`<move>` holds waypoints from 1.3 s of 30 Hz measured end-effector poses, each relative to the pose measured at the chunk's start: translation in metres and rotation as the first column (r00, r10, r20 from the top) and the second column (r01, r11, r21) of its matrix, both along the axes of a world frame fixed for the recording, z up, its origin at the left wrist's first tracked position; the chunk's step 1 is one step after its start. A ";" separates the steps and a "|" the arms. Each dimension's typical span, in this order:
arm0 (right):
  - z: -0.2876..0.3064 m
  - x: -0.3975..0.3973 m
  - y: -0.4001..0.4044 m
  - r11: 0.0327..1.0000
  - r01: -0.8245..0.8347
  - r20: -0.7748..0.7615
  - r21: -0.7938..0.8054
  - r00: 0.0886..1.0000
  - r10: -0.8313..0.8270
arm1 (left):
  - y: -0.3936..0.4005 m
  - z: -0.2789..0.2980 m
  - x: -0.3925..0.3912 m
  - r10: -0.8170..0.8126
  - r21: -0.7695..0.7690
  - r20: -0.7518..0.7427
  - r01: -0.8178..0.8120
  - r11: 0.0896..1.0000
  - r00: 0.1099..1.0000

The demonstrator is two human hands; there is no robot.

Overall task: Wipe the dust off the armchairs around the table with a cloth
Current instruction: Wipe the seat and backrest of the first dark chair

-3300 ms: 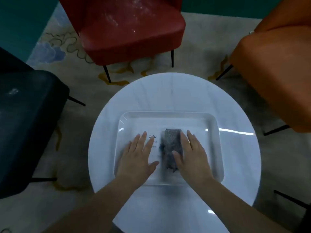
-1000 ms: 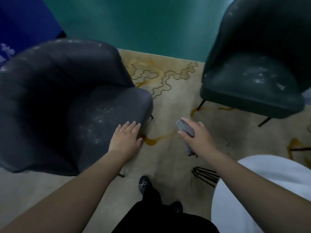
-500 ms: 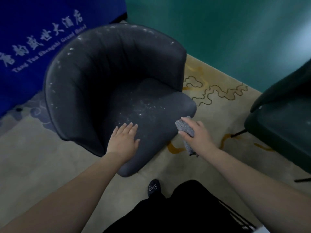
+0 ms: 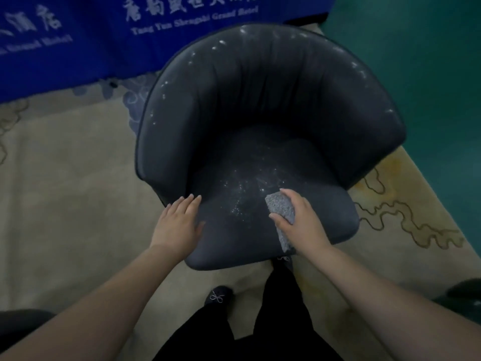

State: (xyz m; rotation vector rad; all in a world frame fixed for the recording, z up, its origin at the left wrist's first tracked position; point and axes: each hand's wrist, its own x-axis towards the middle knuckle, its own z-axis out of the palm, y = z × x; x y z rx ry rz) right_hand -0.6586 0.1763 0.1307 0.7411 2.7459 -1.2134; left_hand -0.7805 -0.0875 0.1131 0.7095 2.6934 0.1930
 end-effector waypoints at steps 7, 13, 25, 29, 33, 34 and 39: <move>-0.037 -0.052 0.061 0.964 -0.260 0.055 -0.055 0.963 0.263 | 0.045 -0.028 0.015 0.233 -0.015 0.016 -0.232 0.972 0.972; -0.082 -0.072 0.097 0.948 -0.308 0.084 -0.084 0.946 0.314 | 0.081 -0.064 0.020 0.337 -0.024 0.042 -0.336 0.941 0.940; -0.229 -0.094 0.073 0.963 -0.111 -0.009 -0.246 0.994 0.112 | 0.101 -0.194 -0.008 0.296 0.006 0.051 -0.297 0.955 0.954; -0.268 -0.114 0.067 0.968 -0.144 -0.069 -0.206 0.989 0.133 | 0.107 -0.231 -0.020 0.310 0.064 0.020 -0.310 0.948 0.951; -0.294 -0.144 0.058 0.976 -0.218 -0.106 0.023 0.970 0.219 | 0.099 -0.257 -0.032 0.340 0.092 -0.021 -0.337 0.937 0.940; -0.299 -0.149 0.055 0.954 -0.249 -0.088 0.168 0.960 0.266 | 0.096 -0.262 -0.034 0.350 0.102 -0.023 -0.346 0.933 0.936; -0.315 -0.144 0.044 0.874 -0.290 0.014 0.390 0.951 0.309 | 0.089 -0.277 -0.033 0.397 0.138 -0.022 -0.391 0.910 0.918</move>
